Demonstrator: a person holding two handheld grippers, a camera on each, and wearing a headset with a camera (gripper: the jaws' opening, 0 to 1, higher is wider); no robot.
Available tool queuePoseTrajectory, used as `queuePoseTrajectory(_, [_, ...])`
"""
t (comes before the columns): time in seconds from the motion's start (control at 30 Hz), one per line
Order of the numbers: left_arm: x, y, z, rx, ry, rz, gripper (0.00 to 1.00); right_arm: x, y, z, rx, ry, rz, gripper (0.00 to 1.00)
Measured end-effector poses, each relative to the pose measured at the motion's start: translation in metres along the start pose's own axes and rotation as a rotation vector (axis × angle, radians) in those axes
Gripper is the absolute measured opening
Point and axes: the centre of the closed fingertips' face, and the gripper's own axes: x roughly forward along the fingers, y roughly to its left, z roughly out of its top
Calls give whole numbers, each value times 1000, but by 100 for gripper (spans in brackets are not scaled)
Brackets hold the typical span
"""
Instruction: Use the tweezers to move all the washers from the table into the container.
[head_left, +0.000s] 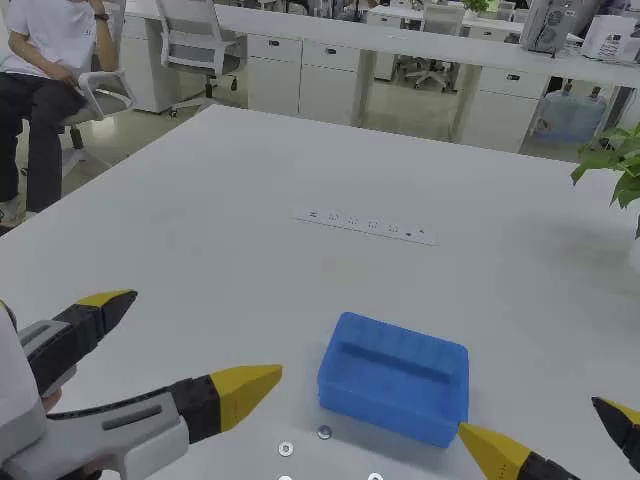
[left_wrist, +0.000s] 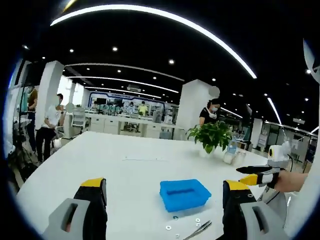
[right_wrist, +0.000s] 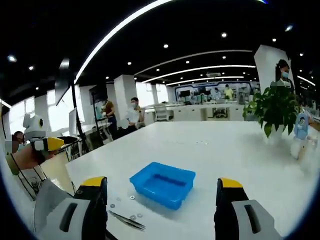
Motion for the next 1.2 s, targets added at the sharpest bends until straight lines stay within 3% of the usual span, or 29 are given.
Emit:
queuePoseTrajectory(0.47, [5,-1,0,7,4,-30,99,-2,1,-7,2,24,-21,90])
queuePoseTrajectory(0.87, [4,1,2,5,2,-26,99,1,4,-8,-12,37,-12,90])
queuePoseTrajectory(1.2, [4,-4,2,11,4,-40,99,1,6,-8,-8,31,-8,90])
